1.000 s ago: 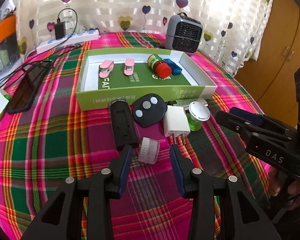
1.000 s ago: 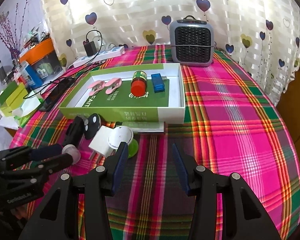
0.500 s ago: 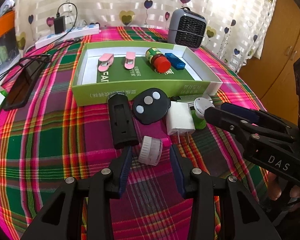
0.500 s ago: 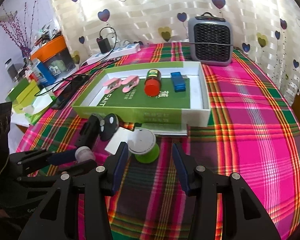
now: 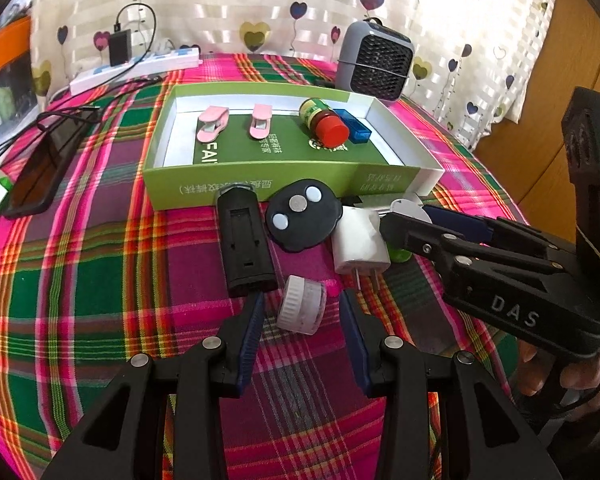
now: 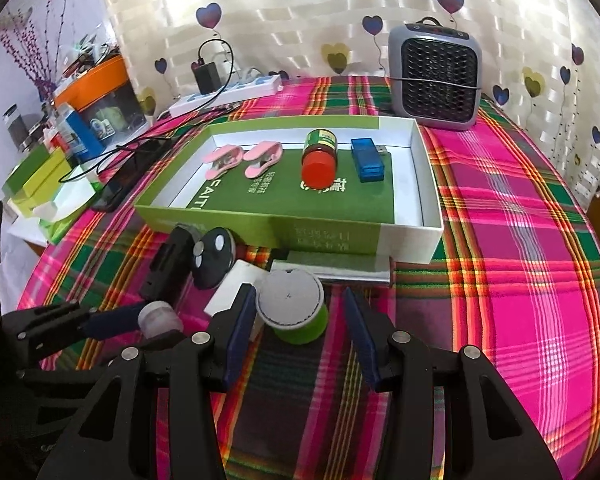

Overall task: Organize rigid objects
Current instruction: 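Grasp the white round holder with the right tool while the left tool grasps the small white jar, then lift and carry both held items over the box tray, then lower the white holder into the tray with the right tool while the left tool releases the white jar there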

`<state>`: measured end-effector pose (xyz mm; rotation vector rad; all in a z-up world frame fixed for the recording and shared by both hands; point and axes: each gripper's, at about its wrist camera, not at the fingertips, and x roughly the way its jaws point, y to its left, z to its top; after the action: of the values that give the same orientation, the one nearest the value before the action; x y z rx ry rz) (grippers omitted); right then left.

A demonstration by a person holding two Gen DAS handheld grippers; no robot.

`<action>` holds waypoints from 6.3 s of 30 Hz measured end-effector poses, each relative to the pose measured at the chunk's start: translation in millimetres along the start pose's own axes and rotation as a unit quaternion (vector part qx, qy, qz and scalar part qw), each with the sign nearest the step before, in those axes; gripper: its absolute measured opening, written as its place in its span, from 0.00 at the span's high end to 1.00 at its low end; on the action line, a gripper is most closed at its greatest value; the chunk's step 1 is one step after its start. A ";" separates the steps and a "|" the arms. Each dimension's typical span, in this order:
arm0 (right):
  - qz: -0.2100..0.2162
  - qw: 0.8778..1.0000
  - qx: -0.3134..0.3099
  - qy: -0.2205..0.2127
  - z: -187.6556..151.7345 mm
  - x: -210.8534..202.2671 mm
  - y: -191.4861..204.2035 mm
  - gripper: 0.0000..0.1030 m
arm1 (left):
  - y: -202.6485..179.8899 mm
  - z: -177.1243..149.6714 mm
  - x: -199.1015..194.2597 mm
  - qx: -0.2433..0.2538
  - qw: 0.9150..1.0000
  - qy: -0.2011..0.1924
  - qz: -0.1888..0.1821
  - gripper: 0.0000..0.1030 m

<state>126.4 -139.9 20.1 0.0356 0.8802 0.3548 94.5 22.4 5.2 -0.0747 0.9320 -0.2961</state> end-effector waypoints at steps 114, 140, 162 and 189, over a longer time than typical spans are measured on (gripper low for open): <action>0.071 0.997 -0.027 -0.034 89.8 25.7 7.9 0.67 | 41.3 96.2 5.4 -0.002 0.998 -0.062 0.028 0.83; 0.063 0.997 -0.047 0.008 101.8 85.3 4.5 0.67 | 54.8 102.2 54.2 -0.007 0.999 -0.018 0.033 0.83; 0.038 0.998 -0.058 0.003 104.5 92.5 6.5 0.67 | 49.2 102.5 57.0 0.005 0.999 -0.018 0.046 0.82; 0.042 0.998 -0.050 0.006 103.9 91.3 7.4 0.58 | 49.0 102.1 55.0 0.012 0.998 -0.018 0.054 0.71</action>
<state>256.4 -92.0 19.6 -0.0225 0.8728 0.4771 217.6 47.1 13.9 -0.0080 0.8925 -0.2045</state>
